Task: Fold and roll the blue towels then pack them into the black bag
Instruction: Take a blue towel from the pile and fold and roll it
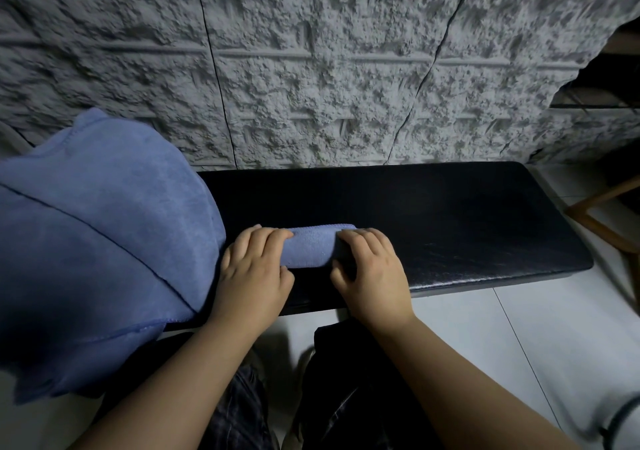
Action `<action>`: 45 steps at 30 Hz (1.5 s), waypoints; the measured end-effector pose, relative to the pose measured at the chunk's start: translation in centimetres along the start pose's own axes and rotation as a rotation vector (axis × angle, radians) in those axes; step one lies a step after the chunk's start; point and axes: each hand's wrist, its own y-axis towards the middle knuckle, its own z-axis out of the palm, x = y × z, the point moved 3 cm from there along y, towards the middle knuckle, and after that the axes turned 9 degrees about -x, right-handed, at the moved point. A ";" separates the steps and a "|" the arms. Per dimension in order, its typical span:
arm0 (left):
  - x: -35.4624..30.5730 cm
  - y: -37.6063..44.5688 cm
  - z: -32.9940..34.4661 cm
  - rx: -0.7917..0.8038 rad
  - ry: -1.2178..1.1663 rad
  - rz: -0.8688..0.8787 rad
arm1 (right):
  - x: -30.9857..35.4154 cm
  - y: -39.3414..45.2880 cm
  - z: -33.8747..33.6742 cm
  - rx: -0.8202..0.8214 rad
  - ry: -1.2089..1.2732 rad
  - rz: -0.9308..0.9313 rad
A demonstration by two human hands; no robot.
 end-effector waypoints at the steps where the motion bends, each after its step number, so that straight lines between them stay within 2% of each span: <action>1: 0.0 0.2 0.1 0.002 -0.008 -0.009 | -0.1 0.2 0.1 0.007 -0.002 0.003; 6: 0.2 1.7 0.0 0.130 -0.016 -0.096 | 0.1 1.4 1.0 0.028 0.000 0.051; 12: -0.5 4.1 0.4 0.284 0.235 0.013 | 1.2 3.9 2.0 0.120 -0.200 0.045; 17: -1.5 6.7 1.2 0.439 0.222 0.122 | 1.7 4.9 2.6 0.350 -0.328 -0.020; 20: -1.7 6.0 1.3 0.417 0.201 0.186 | 1.9 5.0 2.7 0.435 -0.257 -0.077; 24: -1.2 4.8 1.1 0.395 0.150 0.147 | 2.5 4.3 2.7 0.535 -0.265 -0.166; 29: -0.5 4.3 1.5 0.371 0.085 0.024 | 1.6 3.0 3.0 0.452 -0.222 -0.214; 33: -0.3 4.1 1.7 0.348 0.089 0.026 | 1.3 3.1 3.5 0.448 -0.172 -0.180; 45: -0.8 2.5 0.8 0.349 0.025 -0.110 | 1.7 4.3 3.2 0.535 -0.091 -0.042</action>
